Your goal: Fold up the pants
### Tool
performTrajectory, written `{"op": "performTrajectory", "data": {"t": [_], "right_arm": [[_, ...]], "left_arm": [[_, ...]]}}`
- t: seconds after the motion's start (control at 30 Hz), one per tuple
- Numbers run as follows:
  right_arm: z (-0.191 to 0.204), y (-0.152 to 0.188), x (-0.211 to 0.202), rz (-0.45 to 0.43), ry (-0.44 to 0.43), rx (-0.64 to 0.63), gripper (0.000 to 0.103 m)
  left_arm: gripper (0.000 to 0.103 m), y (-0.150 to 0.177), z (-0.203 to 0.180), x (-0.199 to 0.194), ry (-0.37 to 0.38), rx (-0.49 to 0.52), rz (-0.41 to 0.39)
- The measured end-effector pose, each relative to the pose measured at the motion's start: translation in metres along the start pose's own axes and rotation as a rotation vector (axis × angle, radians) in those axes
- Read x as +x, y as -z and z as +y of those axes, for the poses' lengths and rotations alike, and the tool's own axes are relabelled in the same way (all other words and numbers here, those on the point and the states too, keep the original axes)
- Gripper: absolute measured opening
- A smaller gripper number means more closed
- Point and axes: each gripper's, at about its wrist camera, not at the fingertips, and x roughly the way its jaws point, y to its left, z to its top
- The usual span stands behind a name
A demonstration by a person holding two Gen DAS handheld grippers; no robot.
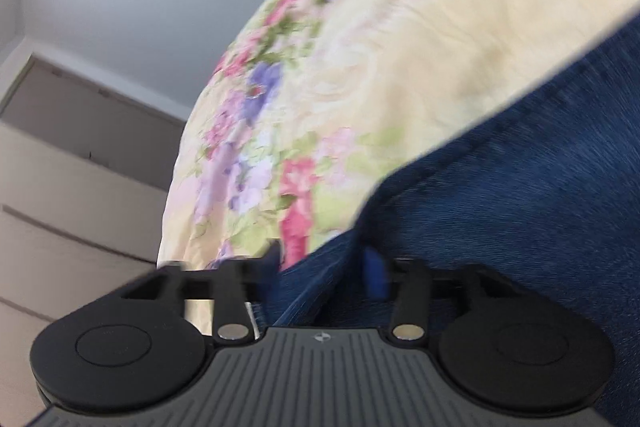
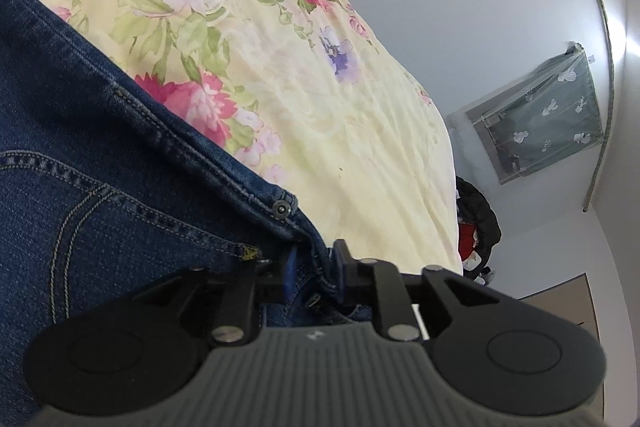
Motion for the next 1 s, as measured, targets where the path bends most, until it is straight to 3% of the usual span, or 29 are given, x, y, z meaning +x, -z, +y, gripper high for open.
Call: {"op": "performTrajectory", "data": {"t": [0.03, 0.07, 0.1, 0.2, 0.3, 0.43, 0.57, 0.7, 0.93, 1.0], "right_arm": [[-0.001, -0.001, -0.004, -0.005, 0.017, 0.004, 0.039], [-0.002, -0.002, -0.008, -0.011, 0.028, 0.009, 0.056], [-0.005, -0.002, -0.015, -0.023, 0.033, 0.018, 0.063], [-0.01, -0.002, -0.033, -0.036, 0.043, 0.049, 0.064], [-0.013, 0.003, -0.053, -0.037, 0.036, 0.099, 0.066], [-0.005, 0.018, -0.088, -0.025, -0.055, 0.205, 0.066], [0.018, 0.036, -0.118, -0.013, -0.129, 0.24, 0.066], [0.035, 0.054, -0.147, -0.003, -0.19, 0.293, 0.062], [0.057, 0.073, -0.186, -0.017, -0.202, 0.281, 0.062], [0.062, 0.074, -0.192, -0.011, -0.211, 0.283, 0.062]], "left_arm": [[0.075, 0.002, 0.014, -0.004, 0.013, -0.044, -0.004], [0.075, 0.003, 0.027, -0.006, 0.011, -0.079, 0.001], [0.075, 0.005, 0.042, -0.008, 0.004, -0.123, 0.012], [0.075, 0.019, 0.082, -0.015, 0.031, -0.278, 0.024], [0.075, 0.047, 0.118, -0.021, 0.13, -0.464, 0.037], [0.071, 0.094, 0.143, -0.024, 0.272, -0.696, 0.058], [0.062, 0.146, 0.149, -0.022, 0.408, -0.931, 0.083], [0.054, 0.196, 0.152, -0.016, 0.502, -1.192, 0.044], [0.051, 0.241, 0.147, 0.005, 0.655, -1.448, -0.001], [0.045, 0.243, 0.144, 0.013, 0.689, -1.5, 0.002]]}}
